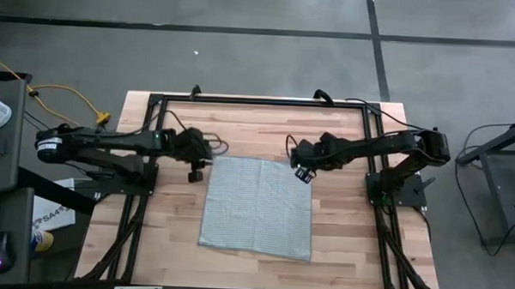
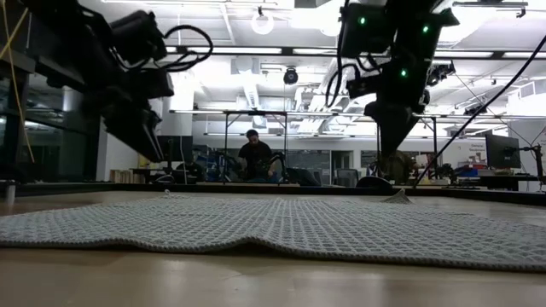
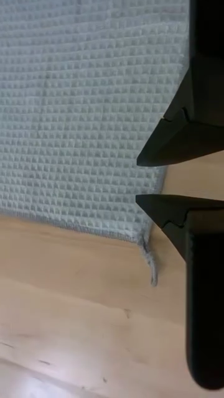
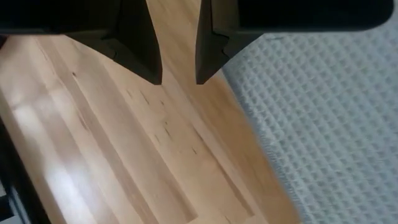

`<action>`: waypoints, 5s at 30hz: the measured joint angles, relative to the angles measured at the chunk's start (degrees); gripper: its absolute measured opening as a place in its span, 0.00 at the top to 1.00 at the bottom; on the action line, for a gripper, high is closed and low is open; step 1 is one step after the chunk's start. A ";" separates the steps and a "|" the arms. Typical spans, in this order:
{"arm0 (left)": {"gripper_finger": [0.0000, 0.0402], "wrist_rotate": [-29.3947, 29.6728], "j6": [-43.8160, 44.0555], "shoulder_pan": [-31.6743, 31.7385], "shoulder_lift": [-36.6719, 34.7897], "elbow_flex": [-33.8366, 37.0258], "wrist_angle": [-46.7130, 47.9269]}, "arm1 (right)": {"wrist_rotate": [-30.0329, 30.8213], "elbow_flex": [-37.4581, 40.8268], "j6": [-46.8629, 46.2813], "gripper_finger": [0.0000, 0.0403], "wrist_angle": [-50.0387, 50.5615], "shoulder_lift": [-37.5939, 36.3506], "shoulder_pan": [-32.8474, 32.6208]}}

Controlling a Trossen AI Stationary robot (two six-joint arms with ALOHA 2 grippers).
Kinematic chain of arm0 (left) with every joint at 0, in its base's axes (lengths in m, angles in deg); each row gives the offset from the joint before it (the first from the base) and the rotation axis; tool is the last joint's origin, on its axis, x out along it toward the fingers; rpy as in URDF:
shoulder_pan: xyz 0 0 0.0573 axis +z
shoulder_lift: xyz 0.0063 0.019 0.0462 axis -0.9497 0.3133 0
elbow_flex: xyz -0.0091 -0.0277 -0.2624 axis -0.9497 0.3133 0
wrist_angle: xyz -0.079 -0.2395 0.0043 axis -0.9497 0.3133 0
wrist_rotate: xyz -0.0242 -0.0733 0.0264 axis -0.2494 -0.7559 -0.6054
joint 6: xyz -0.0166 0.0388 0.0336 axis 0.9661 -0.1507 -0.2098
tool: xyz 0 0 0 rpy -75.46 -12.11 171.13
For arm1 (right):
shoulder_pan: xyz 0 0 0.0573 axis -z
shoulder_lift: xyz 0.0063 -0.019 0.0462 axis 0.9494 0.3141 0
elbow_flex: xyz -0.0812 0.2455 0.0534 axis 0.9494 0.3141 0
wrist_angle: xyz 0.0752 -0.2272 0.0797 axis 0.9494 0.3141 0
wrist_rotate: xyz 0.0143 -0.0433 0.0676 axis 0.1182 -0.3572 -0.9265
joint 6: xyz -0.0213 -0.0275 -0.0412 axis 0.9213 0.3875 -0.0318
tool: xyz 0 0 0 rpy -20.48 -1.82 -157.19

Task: Fold microfiber towels
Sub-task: Fold the gray microfiber cloth

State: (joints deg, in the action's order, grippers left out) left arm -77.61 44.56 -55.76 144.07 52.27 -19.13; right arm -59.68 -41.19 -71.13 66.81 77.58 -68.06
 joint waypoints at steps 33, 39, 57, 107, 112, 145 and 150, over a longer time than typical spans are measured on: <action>0.79 -18.11 -6.72 15.50 1.79 0.00 -2.47 | -24.58 8.20 14.87 0.64 -10.52 0.00 12.29; 0.79 -18.63 -6.68 15.53 1.79 0.00 -2.48 | -24.58 8.20 13.76 0.56 -9.68 0.00 12.27; 0.79 -18.67 -6.48 15.50 1.79 0.00 -2.47 | -28.52 8.79 11.78 0.57 -12.33 1.18 12.23; 0.79 -19.64 -5.37 15.48 1.79 0.00 -2.40 | -28.50 8.83 10.74 0.72 -12.98 1.20 12.07; 0.79 -19.64 -5.37 15.49 1.79 0.00 -2.40 | -28.41 9.61 10.47 0.67 -13.38 1.20 12.07; 0.79 -19.62 -4.98 15.48 1.79 -0.02 -2.45 | -27.05 12.92 10.82 0.85 -20.04 1.27 11.37; 0.79 -19.62 -5.00 15.48 1.79 -0.02 -2.47 | -27.05 12.92 10.83 0.97 -20.04 1.25 11.37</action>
State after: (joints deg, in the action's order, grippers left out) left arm -97.22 39.56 -40.28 145.86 52.25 -21.60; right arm -86.73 -28.28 -60.29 46.77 78.83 -56.69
